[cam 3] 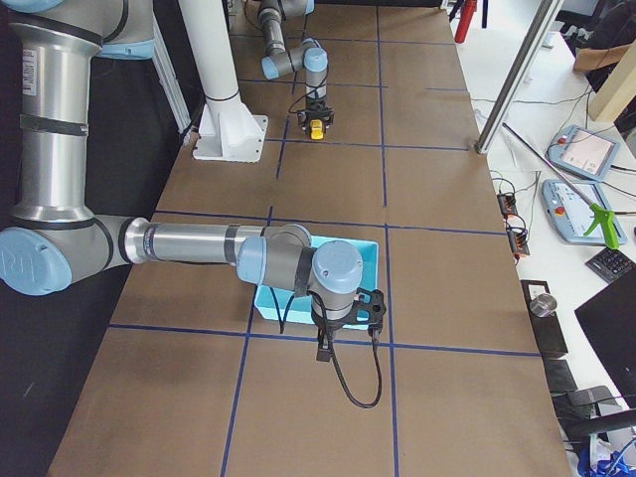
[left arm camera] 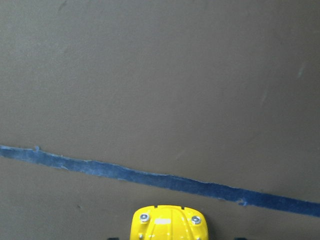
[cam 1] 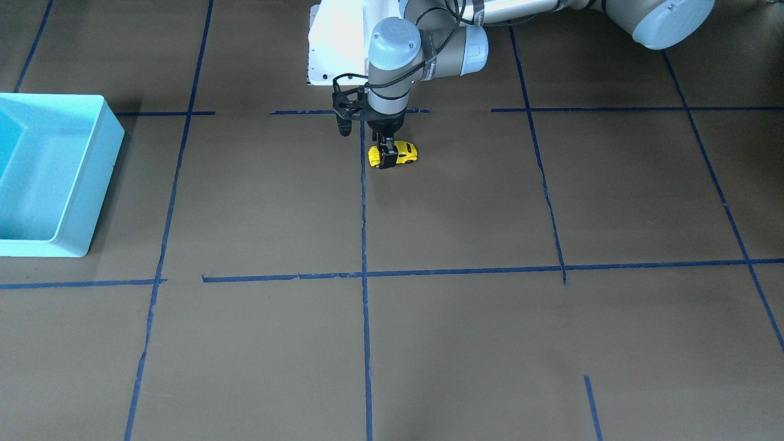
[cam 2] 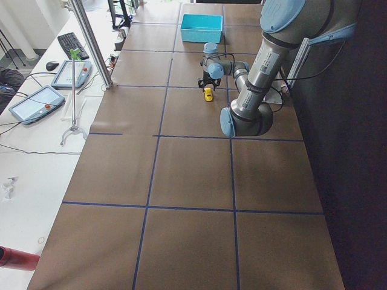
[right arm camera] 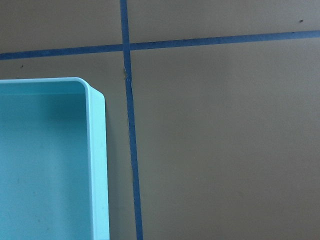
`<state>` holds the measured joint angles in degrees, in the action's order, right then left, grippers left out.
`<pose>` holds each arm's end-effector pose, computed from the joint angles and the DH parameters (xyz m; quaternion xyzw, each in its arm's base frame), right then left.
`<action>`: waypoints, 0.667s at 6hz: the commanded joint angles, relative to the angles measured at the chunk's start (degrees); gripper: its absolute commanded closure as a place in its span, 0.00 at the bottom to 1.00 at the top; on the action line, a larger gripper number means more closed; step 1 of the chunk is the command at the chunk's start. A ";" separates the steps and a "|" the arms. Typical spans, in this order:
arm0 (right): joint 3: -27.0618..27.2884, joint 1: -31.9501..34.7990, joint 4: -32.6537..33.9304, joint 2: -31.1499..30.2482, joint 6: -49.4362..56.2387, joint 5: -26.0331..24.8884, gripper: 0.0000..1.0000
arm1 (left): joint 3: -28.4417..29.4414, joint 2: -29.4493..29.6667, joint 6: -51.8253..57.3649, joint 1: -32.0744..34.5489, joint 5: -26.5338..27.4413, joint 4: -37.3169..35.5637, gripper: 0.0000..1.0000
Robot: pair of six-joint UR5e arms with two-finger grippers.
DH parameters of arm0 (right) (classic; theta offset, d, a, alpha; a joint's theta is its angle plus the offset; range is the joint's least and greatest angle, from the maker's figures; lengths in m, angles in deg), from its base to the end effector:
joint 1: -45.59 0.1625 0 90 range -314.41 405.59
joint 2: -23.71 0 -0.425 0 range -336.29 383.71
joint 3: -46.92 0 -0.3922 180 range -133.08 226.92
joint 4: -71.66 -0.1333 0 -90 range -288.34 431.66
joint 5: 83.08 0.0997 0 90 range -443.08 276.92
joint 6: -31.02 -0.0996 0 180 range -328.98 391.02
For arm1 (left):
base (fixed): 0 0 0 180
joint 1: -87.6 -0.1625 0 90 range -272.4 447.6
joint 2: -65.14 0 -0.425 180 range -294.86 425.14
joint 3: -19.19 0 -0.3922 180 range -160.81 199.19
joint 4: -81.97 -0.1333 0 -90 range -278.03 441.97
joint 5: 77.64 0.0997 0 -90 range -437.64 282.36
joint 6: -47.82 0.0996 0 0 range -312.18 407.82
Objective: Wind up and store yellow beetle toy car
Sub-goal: 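Press the car down with the left gripper and drag it backward to wind it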
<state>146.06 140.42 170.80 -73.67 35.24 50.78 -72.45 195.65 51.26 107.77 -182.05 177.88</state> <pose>0.1000 -0.4201 0.6560 -0.0301 -0.3762 0.0290 0.9256 0.6246 -0.3450 0.2127 0.2754 0.3170 0.5817 0.6966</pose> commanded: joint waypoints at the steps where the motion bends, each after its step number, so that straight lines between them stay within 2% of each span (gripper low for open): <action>1: 0.00 0.00 0.00 -0.09 0.00 0.00 0.00 | -0.46 -0.17 0.16 0.31 -0.09 -0.03 0.80; 2: 0.00 0.00 0.00 0.00 0.00 0.00 0.00 | -1.08 -0.52 0.68 1.01 -0.53 -0.11 0.97; 4: 0.00 0.00 0.00 -0.09 0.00 0.00 0.00 | -1.00 -0.17 2.96 2.06 -0.44 1.37 0.98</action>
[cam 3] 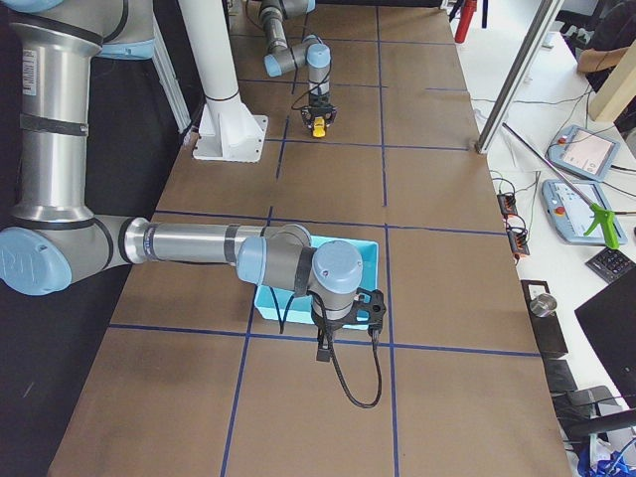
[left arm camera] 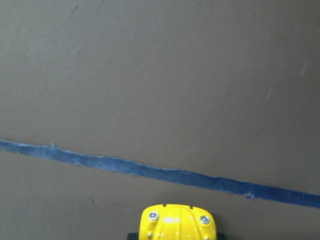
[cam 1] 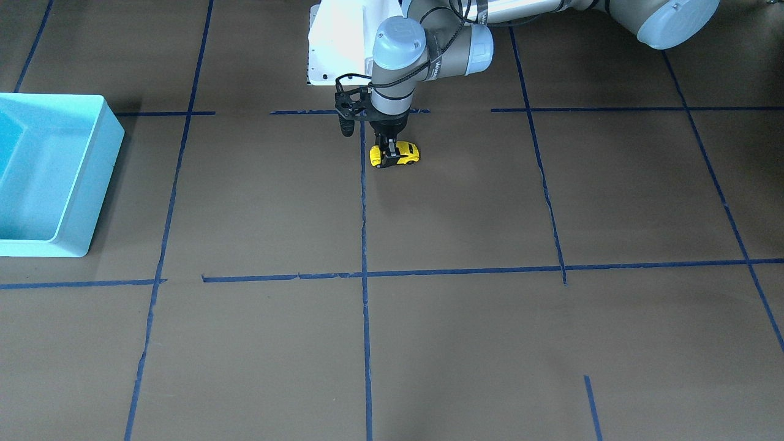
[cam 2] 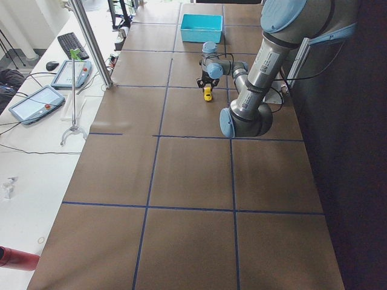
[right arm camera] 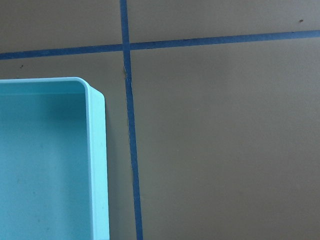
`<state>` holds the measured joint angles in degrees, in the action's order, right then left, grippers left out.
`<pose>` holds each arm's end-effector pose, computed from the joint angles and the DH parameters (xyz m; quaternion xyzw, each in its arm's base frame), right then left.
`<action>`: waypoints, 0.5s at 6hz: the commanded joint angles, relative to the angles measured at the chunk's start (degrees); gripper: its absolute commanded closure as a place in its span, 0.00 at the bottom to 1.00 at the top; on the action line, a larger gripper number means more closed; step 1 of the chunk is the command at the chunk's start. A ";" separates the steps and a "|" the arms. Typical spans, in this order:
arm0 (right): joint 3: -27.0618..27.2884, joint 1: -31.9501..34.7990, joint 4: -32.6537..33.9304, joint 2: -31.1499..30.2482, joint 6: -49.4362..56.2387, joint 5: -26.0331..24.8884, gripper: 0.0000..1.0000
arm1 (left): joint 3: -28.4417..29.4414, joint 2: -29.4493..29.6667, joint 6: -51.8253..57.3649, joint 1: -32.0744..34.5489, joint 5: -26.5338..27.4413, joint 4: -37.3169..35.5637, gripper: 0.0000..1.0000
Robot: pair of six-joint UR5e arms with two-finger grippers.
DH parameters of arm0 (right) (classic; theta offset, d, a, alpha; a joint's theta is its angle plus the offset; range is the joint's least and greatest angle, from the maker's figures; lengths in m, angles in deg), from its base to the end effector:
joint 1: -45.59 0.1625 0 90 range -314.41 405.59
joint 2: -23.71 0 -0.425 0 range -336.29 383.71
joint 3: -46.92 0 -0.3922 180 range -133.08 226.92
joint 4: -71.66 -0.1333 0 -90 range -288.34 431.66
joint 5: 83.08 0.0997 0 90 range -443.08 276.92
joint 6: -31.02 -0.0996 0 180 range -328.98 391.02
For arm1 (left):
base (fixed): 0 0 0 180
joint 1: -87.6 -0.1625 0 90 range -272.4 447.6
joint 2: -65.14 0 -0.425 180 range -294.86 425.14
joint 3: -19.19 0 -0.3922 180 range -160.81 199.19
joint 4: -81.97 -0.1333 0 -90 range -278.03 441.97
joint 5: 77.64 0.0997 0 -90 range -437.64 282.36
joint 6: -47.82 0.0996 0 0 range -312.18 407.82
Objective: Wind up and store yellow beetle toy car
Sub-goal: 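Press the car down with the left gripper and drag it backward to wind it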
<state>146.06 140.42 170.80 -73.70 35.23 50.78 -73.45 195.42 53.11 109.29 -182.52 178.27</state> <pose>0.1000 -0.4199 0.6562 -0.0304 -0.3763 0.0291 0.9256 0.6106 -0.3588 0.2070 0.2905 0.3162 0.5832 0.6896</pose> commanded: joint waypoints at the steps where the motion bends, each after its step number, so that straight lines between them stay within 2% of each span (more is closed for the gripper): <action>1: 0.00 0.00 0.00 0.03 0.00 0.00 0.00 | 0.70 -0.03 1.30 1.42 0.11 5.17 0.99; 3: 0.00 0.00 0.00 0.03 0.00 0.09 0.00 | 1.14 -0.12 1.22 2.57 0.03 10.18 1.00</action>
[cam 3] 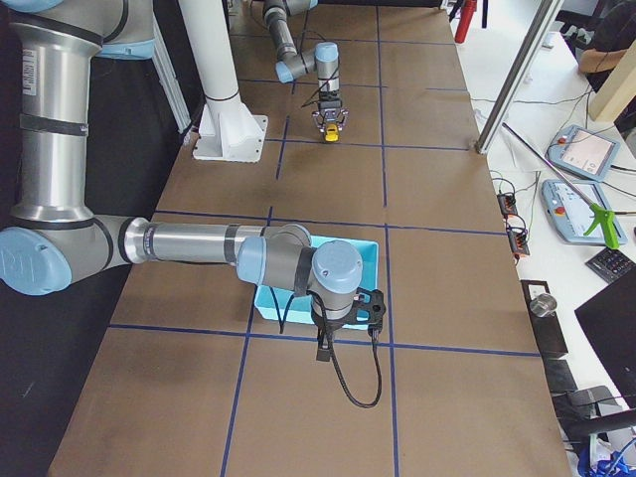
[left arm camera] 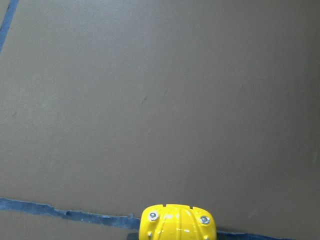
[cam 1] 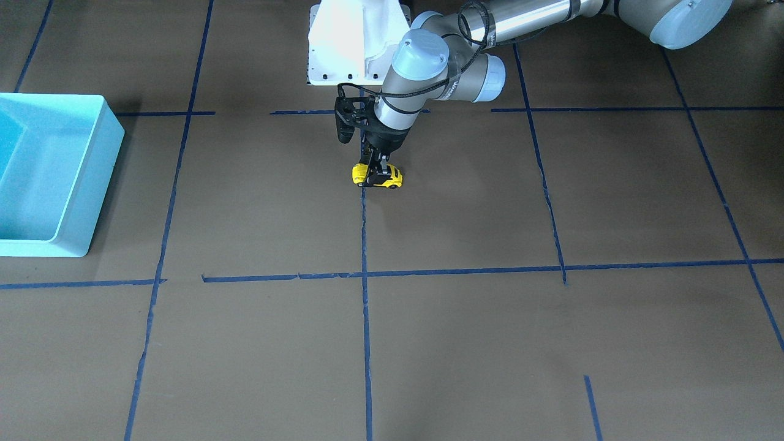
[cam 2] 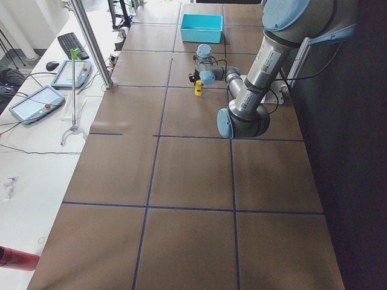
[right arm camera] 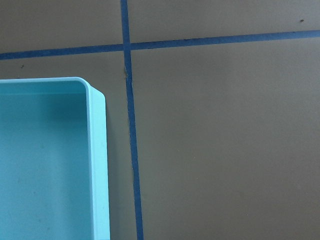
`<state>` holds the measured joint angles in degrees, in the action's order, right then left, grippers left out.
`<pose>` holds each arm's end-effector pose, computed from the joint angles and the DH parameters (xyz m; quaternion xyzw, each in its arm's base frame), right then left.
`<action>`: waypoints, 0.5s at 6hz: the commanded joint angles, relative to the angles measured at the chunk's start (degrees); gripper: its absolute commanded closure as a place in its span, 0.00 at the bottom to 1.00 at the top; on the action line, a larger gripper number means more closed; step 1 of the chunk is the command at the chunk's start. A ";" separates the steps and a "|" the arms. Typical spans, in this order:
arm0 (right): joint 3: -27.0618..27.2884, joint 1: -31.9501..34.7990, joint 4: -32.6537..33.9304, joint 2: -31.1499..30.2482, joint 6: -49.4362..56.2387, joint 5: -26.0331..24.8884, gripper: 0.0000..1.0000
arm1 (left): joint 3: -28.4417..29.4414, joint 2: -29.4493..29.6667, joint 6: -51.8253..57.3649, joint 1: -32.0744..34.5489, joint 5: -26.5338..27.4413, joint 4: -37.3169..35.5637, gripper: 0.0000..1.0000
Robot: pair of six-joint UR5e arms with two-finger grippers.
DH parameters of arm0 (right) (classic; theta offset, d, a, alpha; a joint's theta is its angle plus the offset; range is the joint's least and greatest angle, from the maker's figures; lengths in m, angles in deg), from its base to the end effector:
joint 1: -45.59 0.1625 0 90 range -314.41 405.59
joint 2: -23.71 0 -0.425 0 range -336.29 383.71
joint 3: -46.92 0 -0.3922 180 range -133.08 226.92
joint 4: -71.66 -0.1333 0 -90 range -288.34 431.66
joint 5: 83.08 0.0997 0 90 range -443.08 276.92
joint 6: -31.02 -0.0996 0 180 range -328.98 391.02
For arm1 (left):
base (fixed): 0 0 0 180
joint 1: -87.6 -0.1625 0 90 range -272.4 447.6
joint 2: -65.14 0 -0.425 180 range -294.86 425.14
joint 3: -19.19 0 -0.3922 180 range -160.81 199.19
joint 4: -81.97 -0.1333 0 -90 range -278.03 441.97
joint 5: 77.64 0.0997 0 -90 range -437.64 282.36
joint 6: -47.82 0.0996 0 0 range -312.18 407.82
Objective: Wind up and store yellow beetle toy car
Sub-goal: 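Press the car down with the left gripper and drag it backward to wind it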
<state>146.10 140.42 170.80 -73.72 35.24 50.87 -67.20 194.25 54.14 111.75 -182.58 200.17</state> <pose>0.0999 -0.4198 0.6559 -0.0301 -0.3770 0.0290 0.9253 0.6110 -0.3919 0.2178 0.3994 0.3556 0.5515 0.6402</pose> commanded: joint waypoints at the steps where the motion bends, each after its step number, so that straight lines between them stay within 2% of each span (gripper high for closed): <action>1: -0.04 0.00 0.00 0.05 0.00 0.00 0.00 | 0.08 -1.48 0.27 0.02 -0.09 2.81 1.00; 2: -0.04 0.00 0.00 0.05 0.00 0.00 0.00 | -0.53 -3.49 0.27 0.20 -0.35 4.04 1.00; 3: 0.04 0.00 0.00 0.05 0.00 0.00 0.00 | -0.62 -5.86 0.27 0.63 -3.84 7.01 1.00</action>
<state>146.08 140.42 170.80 -73.68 35.23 50.87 -67.61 190.54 54.40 112.04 -183.95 204.76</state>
